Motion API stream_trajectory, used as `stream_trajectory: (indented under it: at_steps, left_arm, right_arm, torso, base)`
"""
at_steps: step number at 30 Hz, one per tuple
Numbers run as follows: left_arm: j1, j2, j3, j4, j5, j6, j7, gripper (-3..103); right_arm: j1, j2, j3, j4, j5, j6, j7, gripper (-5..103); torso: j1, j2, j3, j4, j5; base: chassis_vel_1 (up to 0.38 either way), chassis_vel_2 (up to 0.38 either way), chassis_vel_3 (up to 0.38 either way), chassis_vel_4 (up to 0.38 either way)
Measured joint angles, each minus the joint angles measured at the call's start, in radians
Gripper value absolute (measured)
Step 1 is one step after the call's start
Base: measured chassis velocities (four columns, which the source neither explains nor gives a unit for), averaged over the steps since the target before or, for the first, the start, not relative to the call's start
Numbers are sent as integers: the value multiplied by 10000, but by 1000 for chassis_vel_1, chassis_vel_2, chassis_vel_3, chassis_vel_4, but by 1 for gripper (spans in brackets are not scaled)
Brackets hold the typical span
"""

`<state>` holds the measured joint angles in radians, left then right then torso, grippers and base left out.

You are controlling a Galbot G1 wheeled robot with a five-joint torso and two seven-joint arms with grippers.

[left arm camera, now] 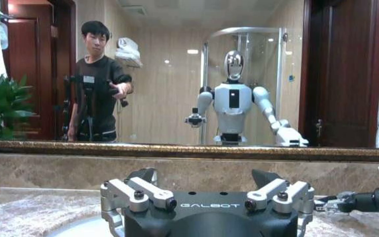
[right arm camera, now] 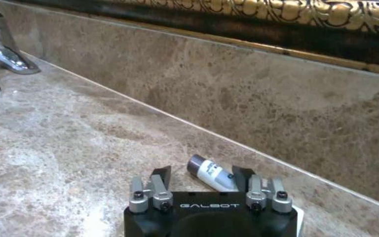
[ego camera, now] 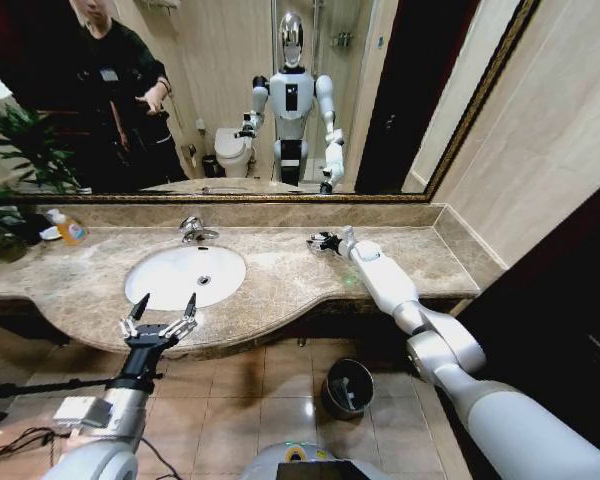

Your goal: Pick up the trash from the sink and place it in the trash bin.

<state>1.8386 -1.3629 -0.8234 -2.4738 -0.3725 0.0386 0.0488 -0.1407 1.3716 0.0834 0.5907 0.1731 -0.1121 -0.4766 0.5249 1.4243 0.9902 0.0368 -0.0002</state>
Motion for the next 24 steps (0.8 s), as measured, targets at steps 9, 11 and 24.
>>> stream_trajectory:
  at_steps: [9,11,24]
  left_arm:
    - [0,0,0,0,0,0,0,100]
    - [0,1,0,0,0,0,0,100]
    - [0,0,0,-1,0,0,0,100]
  right_arm:
    - [-4,119,-28,-100,-35,175,565,44]
    - [-4,159,-36,-112,-79,201,676,37]
    - [-305,227,-11,387,46,250,1420,15]
  torso:
    - [0,0,1,1,0]
    - [1,0,1,0,0]
    - [3,-1,4,0,3]
  base:
    - [0,0,0,0]
    - [0,0,0,0]
    - [0,0,0,0]
